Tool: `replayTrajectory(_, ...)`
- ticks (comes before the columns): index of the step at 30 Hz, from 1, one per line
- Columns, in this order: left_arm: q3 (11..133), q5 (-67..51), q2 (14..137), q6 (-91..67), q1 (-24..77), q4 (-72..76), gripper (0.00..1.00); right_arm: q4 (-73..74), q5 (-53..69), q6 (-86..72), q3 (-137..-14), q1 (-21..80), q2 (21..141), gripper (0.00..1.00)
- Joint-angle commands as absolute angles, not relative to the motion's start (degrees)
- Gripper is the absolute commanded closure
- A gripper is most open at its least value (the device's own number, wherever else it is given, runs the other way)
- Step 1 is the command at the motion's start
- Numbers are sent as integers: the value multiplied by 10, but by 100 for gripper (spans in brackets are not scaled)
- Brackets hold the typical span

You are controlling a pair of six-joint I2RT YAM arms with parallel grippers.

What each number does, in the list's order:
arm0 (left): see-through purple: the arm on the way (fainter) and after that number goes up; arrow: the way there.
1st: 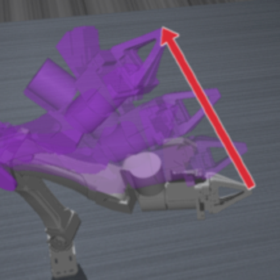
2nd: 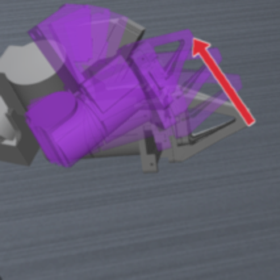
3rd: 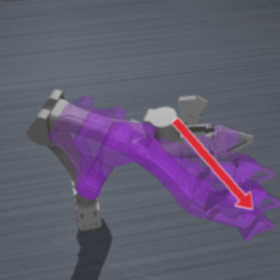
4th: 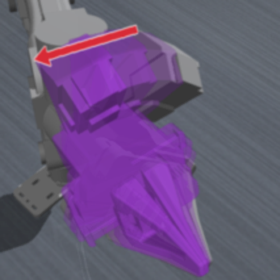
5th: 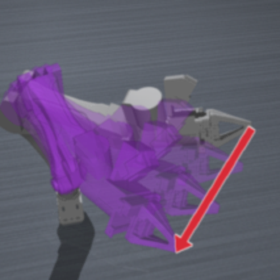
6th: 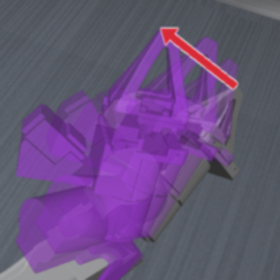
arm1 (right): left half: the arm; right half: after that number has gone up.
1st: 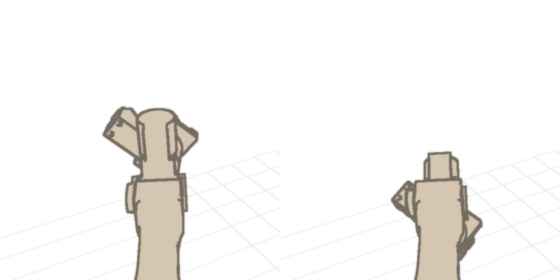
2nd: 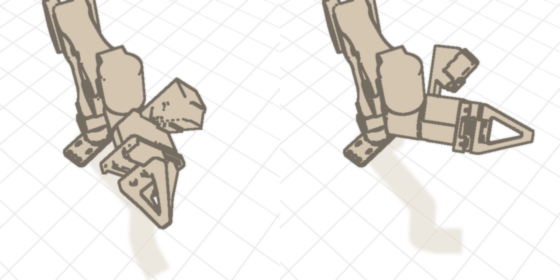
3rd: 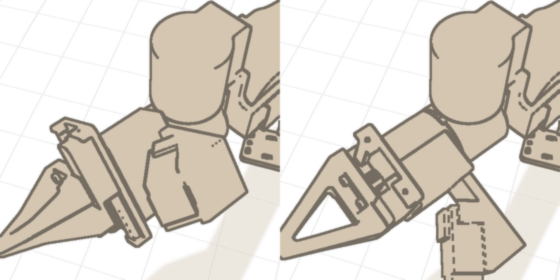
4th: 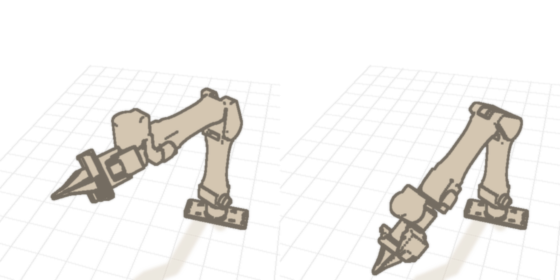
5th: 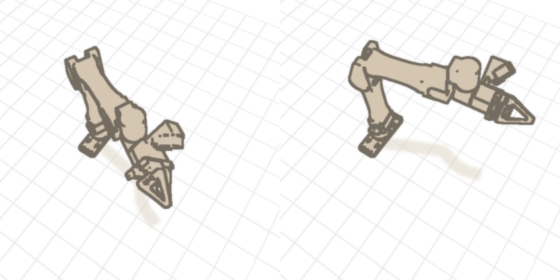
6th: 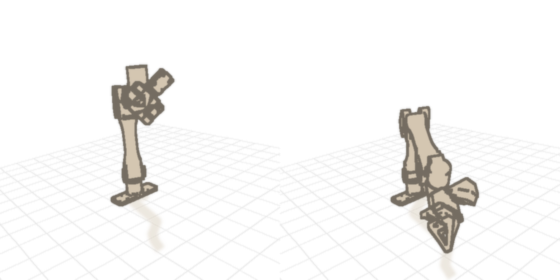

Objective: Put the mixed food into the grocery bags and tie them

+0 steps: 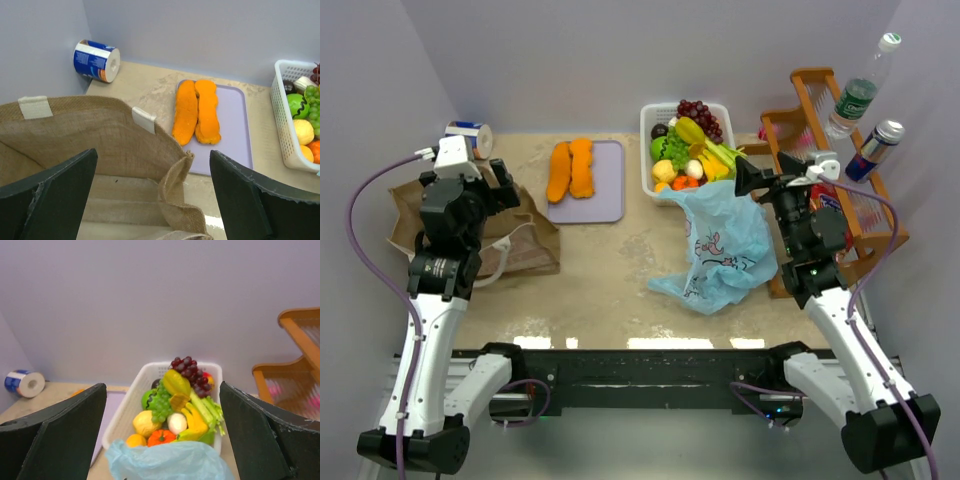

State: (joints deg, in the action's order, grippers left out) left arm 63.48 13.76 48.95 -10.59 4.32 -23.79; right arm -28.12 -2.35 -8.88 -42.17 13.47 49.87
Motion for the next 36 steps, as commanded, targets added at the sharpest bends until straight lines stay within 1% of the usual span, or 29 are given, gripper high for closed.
replayTrajectory(1, 643, 113, 472, -112, 46, -251, 0, -189, 40, -131, -491, 134, 525, 1)
replayTrajectory(3, 641, 69, 467, -102, 46, -256, 0, -153, 69, -130, -512, 134, 532, 1)
replayTrajectory(6, 635, 33, 464, -96, 46, -273, 0, -106, 83, -138, -539, 134, 534, 1)
replayTrajectory(12, 635, 47, 495, -115, 46, -366, 0, 49, 85, -157, -621, 134, 551, 1)
replayTrajectory(15, 619, 42, 507, -126, 46, -393, 0, 98, 79, -160, -645, 134, 556, 1)
replayTrajectory(17, 606, 33, 506, -130, 45, -389, 0, 132, 76, -161, -656, 134, 562, 1)
replayTrajectory(21, 580, -42, 512, -148, 42, -354, 0, 177, 77, -162, -672, 134, 576, 1)
replayTrajectory(27, 544, -53, 547, -155, 40, -307, 0, 246, 117, -151, -667, 135, 620, 1)
replayTrajectory(30, 531, -68, 541, -159, 40, -270, 7, 288, 115, -135, -669, 147, 653, 3)
replayTrajectory(31, 528, -70, 538, -161, 40, -252, 17, 295, 108, -133, -666, 155, 663, 4)
replayTrajectory(33, 526, -66, 534, -165, 40, -241, 27, 313, 88, -133, -660, 191, 692, 5)
replayTrajectory(34, 526, -64, 533, -166, 40, -232, 36, 315, 74, -137, -657, 205, 701, 5)
replayTrajectory(36, 518, -66, 533, -162, 40, -222, 43, 299, 63, -148, -636, 242, 721, 5)
